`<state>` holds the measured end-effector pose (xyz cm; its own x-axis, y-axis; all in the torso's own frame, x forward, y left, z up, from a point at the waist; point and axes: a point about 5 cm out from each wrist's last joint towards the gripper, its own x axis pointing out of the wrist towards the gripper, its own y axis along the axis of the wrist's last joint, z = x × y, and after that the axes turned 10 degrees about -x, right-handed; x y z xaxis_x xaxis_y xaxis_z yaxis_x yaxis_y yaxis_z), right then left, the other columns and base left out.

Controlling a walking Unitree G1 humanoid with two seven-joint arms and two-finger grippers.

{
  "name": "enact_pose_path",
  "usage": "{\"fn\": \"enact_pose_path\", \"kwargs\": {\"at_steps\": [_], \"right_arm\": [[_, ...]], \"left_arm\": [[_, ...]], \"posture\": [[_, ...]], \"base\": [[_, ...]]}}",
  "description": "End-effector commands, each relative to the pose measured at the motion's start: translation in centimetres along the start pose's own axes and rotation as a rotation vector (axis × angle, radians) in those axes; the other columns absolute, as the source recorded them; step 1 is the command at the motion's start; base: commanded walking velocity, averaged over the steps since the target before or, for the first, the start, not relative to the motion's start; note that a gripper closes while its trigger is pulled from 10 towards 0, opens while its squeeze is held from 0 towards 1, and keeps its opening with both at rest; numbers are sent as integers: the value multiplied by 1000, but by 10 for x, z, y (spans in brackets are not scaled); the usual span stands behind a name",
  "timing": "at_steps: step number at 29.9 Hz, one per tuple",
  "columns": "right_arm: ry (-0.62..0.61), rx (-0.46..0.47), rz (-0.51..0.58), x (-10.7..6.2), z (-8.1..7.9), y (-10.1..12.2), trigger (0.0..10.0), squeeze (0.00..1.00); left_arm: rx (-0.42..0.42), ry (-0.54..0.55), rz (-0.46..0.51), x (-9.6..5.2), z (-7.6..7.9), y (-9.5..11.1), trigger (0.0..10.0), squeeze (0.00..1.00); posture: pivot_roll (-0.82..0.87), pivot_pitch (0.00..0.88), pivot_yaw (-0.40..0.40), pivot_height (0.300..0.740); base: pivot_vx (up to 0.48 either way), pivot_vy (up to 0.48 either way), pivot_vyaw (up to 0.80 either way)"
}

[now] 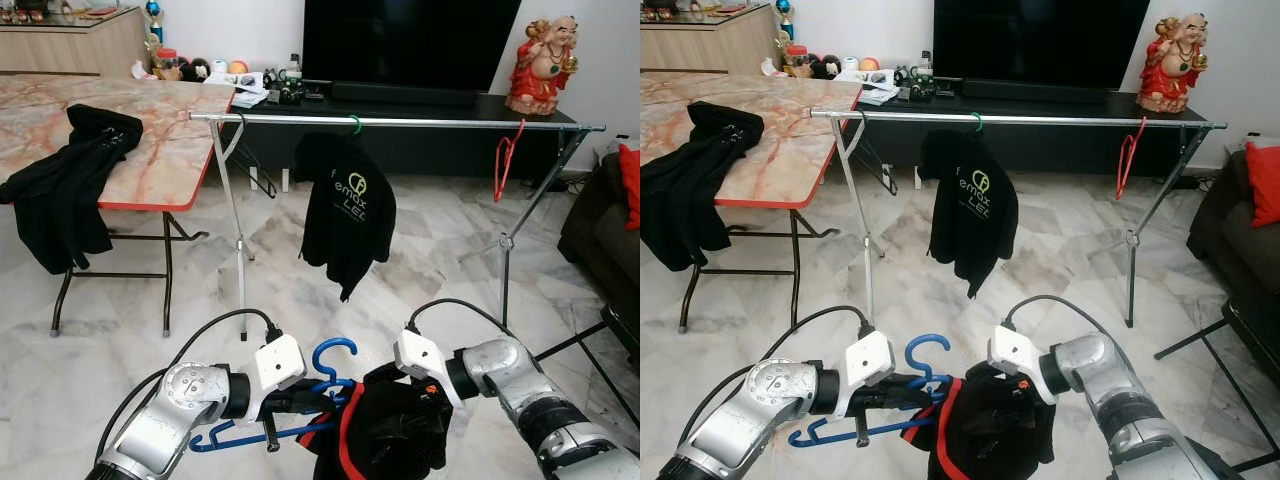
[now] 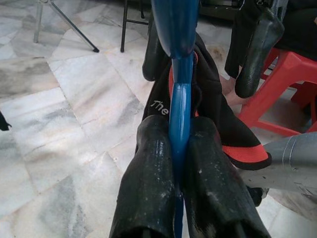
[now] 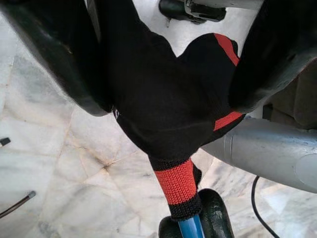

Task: Hang hanger

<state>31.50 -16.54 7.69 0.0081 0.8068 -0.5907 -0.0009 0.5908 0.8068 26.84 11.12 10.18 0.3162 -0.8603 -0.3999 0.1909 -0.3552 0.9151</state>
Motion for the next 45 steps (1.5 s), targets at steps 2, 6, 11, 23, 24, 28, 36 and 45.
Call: {"fn": "enact_pose_path", "kwargs": {"at_steps": [2, 6, 11, 23, 24, 28, 36, 45], "right_arm": [[-4, -4, -2, -3, 3, 3, 0, 0], [-5, -9, -43, -2, 1, -2, 0, 0], [-2, -1, -35, -1, 0, -2, 0, 0], [15, -5, -47, 8, -4, -5, 0, 0], [15, -5, -47, 9, -4, -5, 0, 0], [36, -7, -52, 11, -7, -7, 0, 0], [46, -1, -39, 13, -9, -7, 0, 0], [57, -9, -41, 14, -9, -7, 0, 0]], "left_arm": [[60, -11, 32, 1, 0, 17, 10000, 0], [63, -13, 31, 2, 0, 18, 10000, 0], [69, -15, 29, 2, 0, 20, 10000, 0], [88, -20, 18, -3, -2, 24, 10000, 0], [89, -21, 19, -2, -2, 25, 10000, 0], [90, -25, 24, -1, -1, 27, 10000, 0], [93, -34, 32, -1, 0, 29, 10000, 0], [87, -19, 24, -2, -2, 28, 10000, 0]], "posture": [[147, 0, -89, 740], [146, 0, -89, 740], [150, 0, -90, 740], [157, 0, -90, 740], [157, 0, -90, 740], [156, 0, -91, 740], [158, 0, -89, 740], [158, 0, -90, 740]], "base": [[0, 0, 0], [0, 0, 0], [0, 0, 0], [0, 0, 0], [0, 0, 0], [0, 0, 0], [0, 0, 0], [0, 0, 0]]}}
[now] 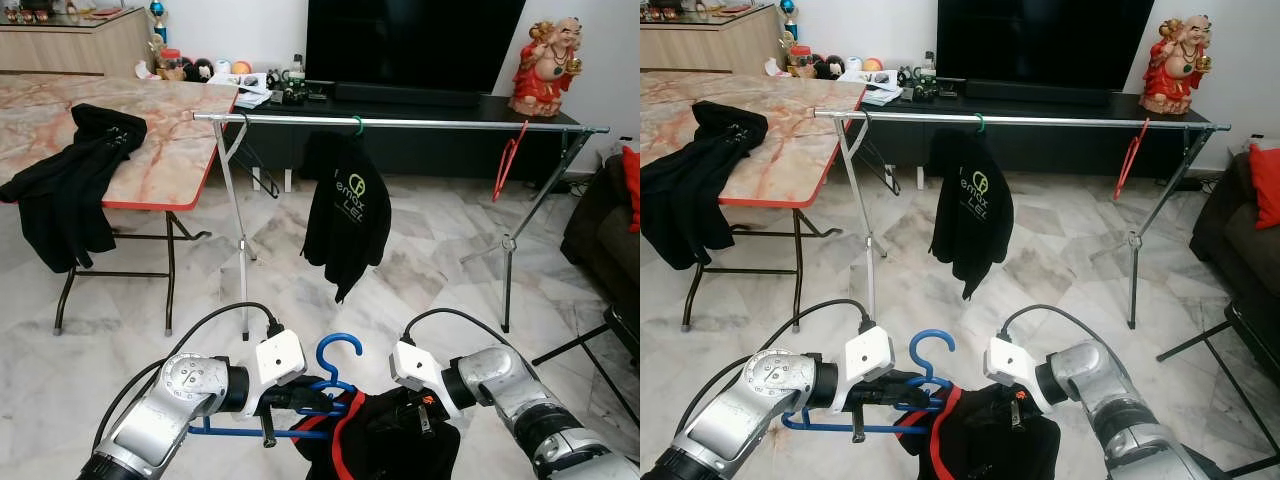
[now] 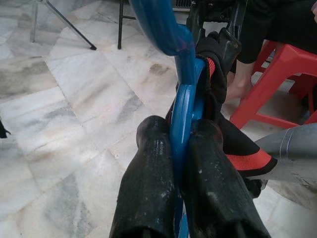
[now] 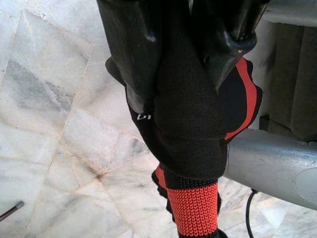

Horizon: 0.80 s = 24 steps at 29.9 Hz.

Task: Hang hanger

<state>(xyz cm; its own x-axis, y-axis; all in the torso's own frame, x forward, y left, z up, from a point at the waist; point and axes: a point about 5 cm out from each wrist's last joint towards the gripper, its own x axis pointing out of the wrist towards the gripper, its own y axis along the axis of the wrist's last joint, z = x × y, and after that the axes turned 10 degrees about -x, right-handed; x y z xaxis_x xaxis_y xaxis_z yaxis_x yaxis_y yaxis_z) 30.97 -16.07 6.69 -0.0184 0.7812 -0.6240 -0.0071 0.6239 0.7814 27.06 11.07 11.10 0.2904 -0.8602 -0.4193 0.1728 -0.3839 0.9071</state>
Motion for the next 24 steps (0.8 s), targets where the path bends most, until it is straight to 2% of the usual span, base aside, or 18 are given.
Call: {"fn": "enact_pose_path", "kwargs": {"at_steps": [1, 5, 6, 7, 13, 18, 22, 24], "right_arm": [[31, -8, 1, 4, -3, -1, 0, 0], [34, -13, -5, 4, -4, -1, 0, 0], [32, -16, -16, 4, -4, -2, 0, 0], [28, -21, -45, 4, -5, -5, 0, 0], [9, -18, -119, 2, -10, -18, 0, 0], [-14, -12, -177, -1, -13, -29, 0, 0], [-113, 4, -203, -8, -10, -34, 0, 0], [-218, 23, -205, -16, -4, -36, 0, 0]], "left_arm": [[60, 4, 34, 0, -2, 17, 10000, 0], [41, -1, 14, 1, -2, 14, 10000, 0], [33, -9, 11, 1, -1, 13, 10000, 443], [24, -25, 6, 0, 0, 12, 10000, 1000], [30, -62, -44, -3, 3, 6, 10000, 1000], [37, -50, -92, -10, 1, -1, 10000, 1000], [21, 4, -104, -17, -4, -6, 10000, 1000], [10, 85, -100, -25, -12, -11, 10000, 1000]], "posture": [[157, 0, -91, 740], [157, 0, -91, 740], [157, 0, -91, 740], [156, 0, -92, 740], [158, 1, -93, 740], [157, 4, -94, 740], [158, 5, -95, 740], [158, 5, -95, 740]], "base": [[0, 0, 0], [0, 0, 0], [0, 0, 0], [0, 0, 0], [0, 0, 0], [0, 0, 0], [0, 0, 0], [0, 0, 0]]}}
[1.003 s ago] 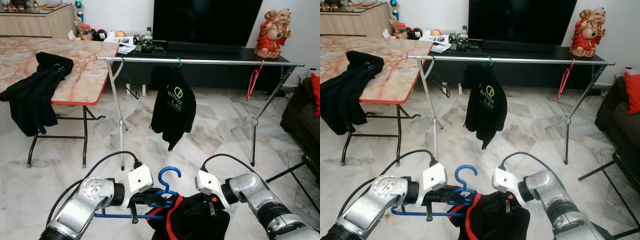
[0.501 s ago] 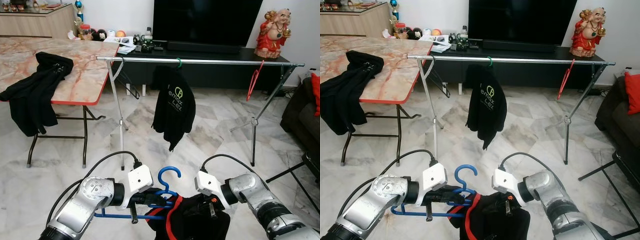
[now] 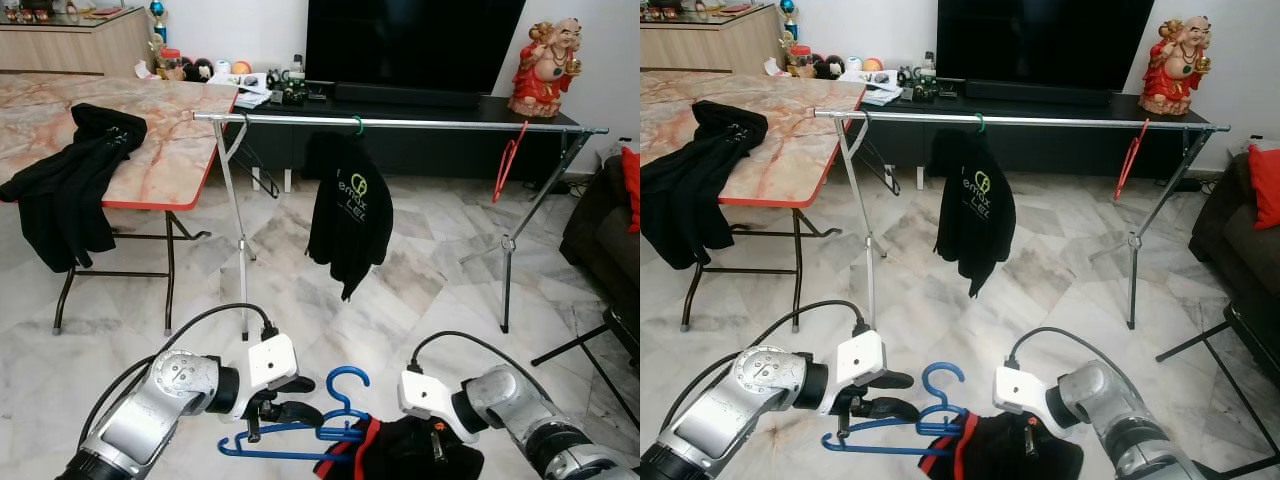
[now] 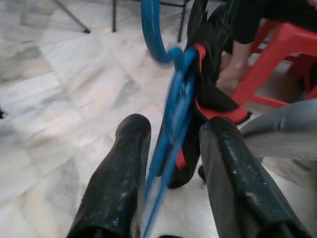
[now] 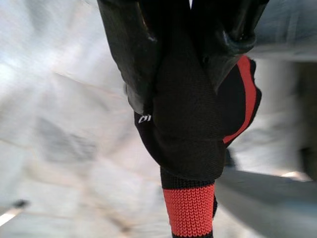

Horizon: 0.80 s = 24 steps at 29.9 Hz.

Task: Hang hanger

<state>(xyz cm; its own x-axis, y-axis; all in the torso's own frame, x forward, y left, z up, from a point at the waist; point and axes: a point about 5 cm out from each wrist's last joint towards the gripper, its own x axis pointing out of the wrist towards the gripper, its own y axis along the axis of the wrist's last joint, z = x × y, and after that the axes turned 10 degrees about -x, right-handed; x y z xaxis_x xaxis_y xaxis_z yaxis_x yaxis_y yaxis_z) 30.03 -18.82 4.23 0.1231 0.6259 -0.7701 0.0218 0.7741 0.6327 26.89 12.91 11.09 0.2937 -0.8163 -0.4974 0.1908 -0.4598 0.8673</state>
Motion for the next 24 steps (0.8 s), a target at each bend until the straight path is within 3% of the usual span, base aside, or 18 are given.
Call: {"fn": "enact_pose_path", "kwargs": {"at_steps": [1, 5, 10, 11, 12, 13, 14, 18, 24], "right_arm": [[-145, 24, -3, -15, 12, -4, 0, 0], [-317, 70, 2, -30, 27, -5, 0, 0], [-378, 73, 81, -41, 38, 6, 0, 0], [-387, 64, 110, -45, 42, 11, 0, 0], [-400, 52, 129, -48, 45, 16, 0, 0], [-411, 34, 142, -52, 49, 21, 0, 0], [-417, 17, 149, -55, 52, 25, 0, 0], [-344, -91, 222, -61, 60, 51, 0, 0], [-199, -200, 269, -68, 60, 71, 0, 0]], "left_arm": [[-10, 138, -10, -14, -14, -9, 10000, 1000], [-59, 310, 4, -26, -28, -22, 10000, 1000], [-107, 436, 13, -28, -35, -34, 10000, 1000], [-138, 471, 7, -27, -36, -39, 10000, 914], [-164, 492, -1, -25, -37, -44, 10000, 753], [-170, 502, -10, -22, -36, -49, 10000, 204], [-179, 509, -17, -20, -35, -54, 10000, 0], [-256, 528, -2, -6, -30, -68, 10000, 0], [-289, 534, 7, 8, -27, -74, 10000, 0]], "posture": [[155, 8, -95, 740], [158, 12, -95, 740], [159, 15, -92, 740], [158, 16, -92, 740], [153, 16, -92, 740], [150, 16, -90, 740], [144, 17, -89, 740], [139, 15, -90, 740], [140, 13, -97, 740]], "base": [[0, 0, 0], [0, 0, 0], [0, 0, 0], [0, 0, 0], [0, 0, 0], [0, 0, 0], [0, 0, 0], [0, 0, 0], [0, 0, 0]]}}
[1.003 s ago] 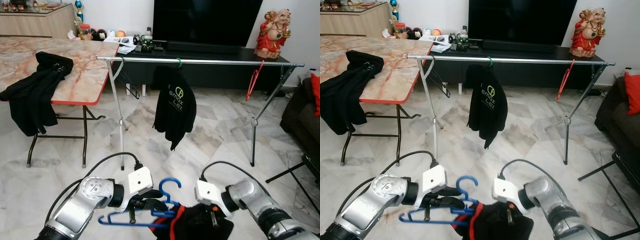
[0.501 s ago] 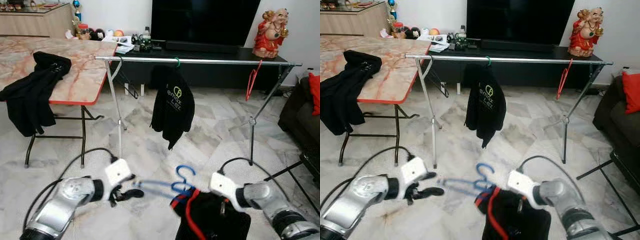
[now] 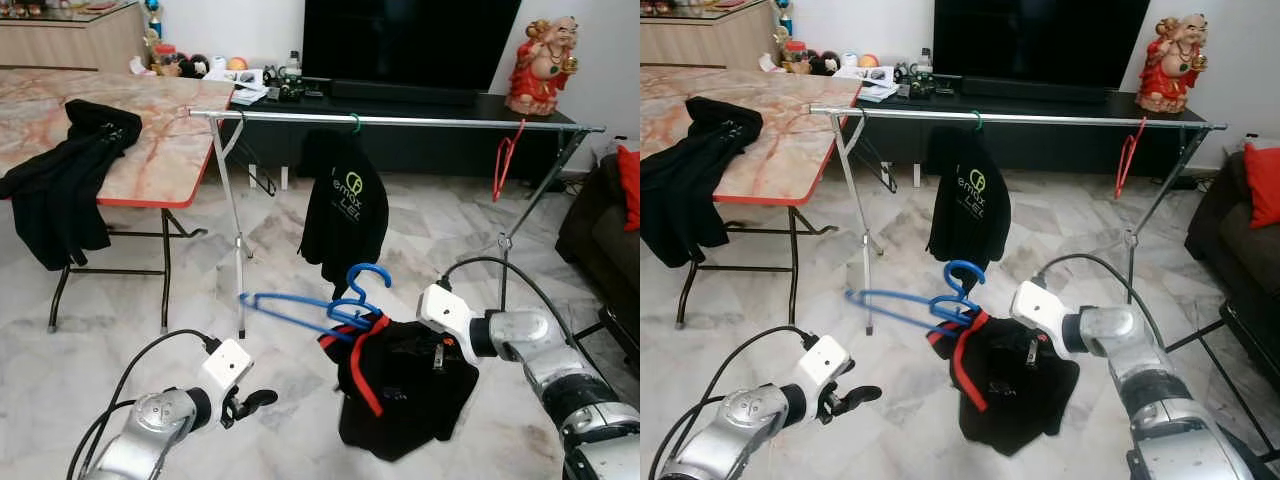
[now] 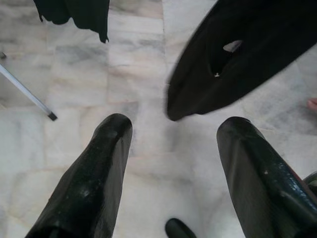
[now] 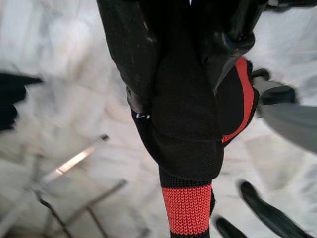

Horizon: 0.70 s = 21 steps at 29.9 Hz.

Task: Hang hanger

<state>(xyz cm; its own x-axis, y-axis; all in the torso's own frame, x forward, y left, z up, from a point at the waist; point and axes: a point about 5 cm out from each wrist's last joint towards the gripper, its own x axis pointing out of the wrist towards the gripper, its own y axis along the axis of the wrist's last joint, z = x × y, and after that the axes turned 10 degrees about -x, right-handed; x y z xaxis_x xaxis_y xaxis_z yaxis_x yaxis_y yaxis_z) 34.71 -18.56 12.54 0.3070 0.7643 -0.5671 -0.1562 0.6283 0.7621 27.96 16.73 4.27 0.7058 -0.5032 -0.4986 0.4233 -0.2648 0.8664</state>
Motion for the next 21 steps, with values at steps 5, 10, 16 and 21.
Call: {"fn": "enact_pose_path", "kwargs": {"at_steps": [5, 10, 16, 21], "right_arm": [[143, -90, 109, -10, 11, 30, 0, 0], [195, -127, 78, -10, 13, 35, 0, 0], [176, -159, 116, -1, 20, 52, 0, 0], [127, -178, 141, 8, 26, 65, 0, 0]], "left_arm": [[8, 43, 26, 10, 1, 1, 10000, 0], [-34, -12, 61, 15, 8, 6, 10000, 0], [-60, -145, 35, 15, 20, 3, 10000, 0], [-84, -214, -13, 13, 25, -6, 10000, 0]], "posture": [[138, 9, -99, 740], [134, 0, -103, 740], [140, 0, -102, 740], [145, 0, -103, 740]], "base": [[0, 0, 0], [0, 0, 0], [0, 0, 0], [0, 0, 0]]}}
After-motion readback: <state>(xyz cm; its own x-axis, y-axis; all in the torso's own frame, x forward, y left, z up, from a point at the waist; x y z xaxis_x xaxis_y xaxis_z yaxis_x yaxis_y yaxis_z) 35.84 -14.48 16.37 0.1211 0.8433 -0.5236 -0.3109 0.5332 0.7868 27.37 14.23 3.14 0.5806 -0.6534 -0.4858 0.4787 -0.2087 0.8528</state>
